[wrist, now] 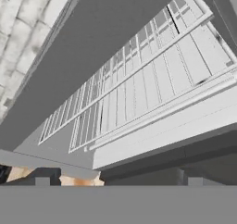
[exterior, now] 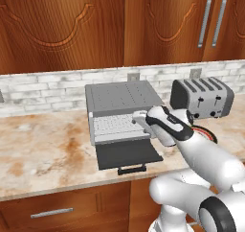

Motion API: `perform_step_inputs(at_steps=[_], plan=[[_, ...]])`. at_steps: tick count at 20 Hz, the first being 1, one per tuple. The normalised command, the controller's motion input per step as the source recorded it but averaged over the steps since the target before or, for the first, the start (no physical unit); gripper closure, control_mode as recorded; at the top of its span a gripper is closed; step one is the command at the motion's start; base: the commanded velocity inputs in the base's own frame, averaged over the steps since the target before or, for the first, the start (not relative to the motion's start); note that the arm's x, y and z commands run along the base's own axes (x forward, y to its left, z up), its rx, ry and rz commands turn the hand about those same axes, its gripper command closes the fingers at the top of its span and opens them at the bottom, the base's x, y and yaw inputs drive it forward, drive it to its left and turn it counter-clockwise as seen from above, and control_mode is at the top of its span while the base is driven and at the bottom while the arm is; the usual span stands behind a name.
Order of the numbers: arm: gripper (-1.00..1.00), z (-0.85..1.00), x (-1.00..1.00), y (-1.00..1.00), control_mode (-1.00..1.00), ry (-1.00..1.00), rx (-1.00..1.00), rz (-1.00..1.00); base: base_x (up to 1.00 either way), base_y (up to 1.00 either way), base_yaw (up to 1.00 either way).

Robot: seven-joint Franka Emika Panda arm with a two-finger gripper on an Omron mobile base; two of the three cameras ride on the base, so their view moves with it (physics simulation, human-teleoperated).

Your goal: Pick up the bagel from the plate, place it on the toaster oven rack, close the door, and set the timer.

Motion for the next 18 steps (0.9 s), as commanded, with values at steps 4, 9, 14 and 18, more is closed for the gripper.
perform_step_inputs(at_steps=[4,9,14,18], plan=[[-1.00,-0.18,0.21,0.00,-1.00,0.00,0.00,0.00,0.00,0.00,0.00],[-1.00,-0.08,0.29,0.04,-1.00,-0.03,0.00,0.00,0.00,0.00,0.00],[-1.00,-0.20,0.19,0.05,-1.00,-0.08,0.00,0.00,0.00,0.00,0.00],[-1.00,-0.30,0.15,0.12,-1.00,-0.10,0.00,0.00,0.00,0.00,0.00]])
